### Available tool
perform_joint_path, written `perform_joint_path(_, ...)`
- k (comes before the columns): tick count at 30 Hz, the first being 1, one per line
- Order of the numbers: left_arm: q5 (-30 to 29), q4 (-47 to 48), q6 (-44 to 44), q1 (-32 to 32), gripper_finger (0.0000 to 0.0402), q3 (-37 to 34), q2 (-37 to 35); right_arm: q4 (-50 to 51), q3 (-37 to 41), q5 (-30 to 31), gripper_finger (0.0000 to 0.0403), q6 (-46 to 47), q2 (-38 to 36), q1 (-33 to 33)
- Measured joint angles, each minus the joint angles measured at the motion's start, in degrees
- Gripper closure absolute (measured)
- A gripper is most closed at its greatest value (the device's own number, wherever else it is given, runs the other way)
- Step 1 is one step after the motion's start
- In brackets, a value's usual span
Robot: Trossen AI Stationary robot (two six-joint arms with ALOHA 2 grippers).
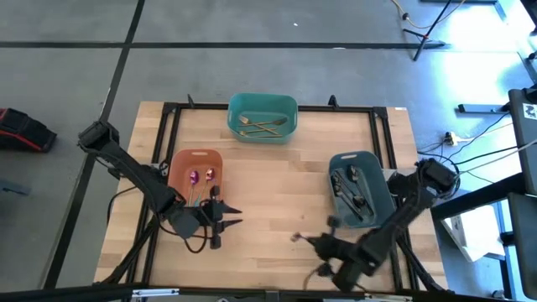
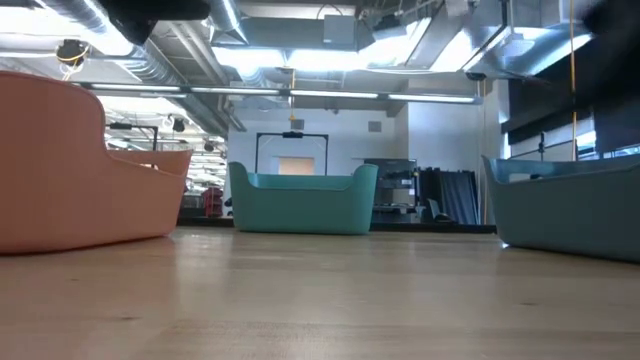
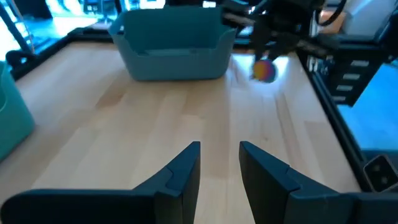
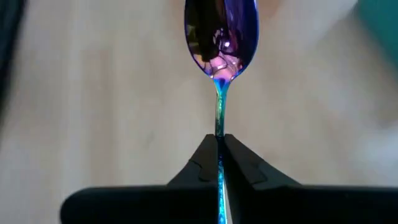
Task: Sort silverware by color (type)
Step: Put the purple spoon into the orange bin
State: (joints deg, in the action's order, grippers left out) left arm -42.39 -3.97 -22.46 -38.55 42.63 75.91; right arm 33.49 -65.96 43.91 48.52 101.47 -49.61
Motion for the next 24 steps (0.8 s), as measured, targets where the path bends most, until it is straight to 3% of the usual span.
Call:
perform_joint_path(5, -4.17, -7.66, 2.86, 0.46, 0.0294, 0.07, 4.59, -11.85, -0.01, 10.66, 0.0402, -19.63, 0.0, 7.84)
perform_joint_path(9, -8.14, -15.18, 4.91, 1.26, 0.0294, 0.07, 7.52, -22.48, -0.01, 15.71, 0.0402, -31.96, -0.02, 12.58)
perform_joint_path(15, -16.81, -22.47, 6.43, 2.23, 0.0294, 0.07, 10.73, -28.56, -0.01, 17.44, 0.0402, -36.89, 0.03, 16.06)
perform_joint_path(18, -15.11, -25.19, 6.53, 3.31, 0.0294, 0.07, 11.75, -30.07, -0.01, 17.89, 0.0403, -36.89, 0.5, 16.48)
perform_joint_path(24, -2.53, -27.18, 11.01, 7.75, 0.0281, 0.07, 11.87, -30.71, -0.01, 18.39, 0.0403, -36.73, 1.52, 17.05)
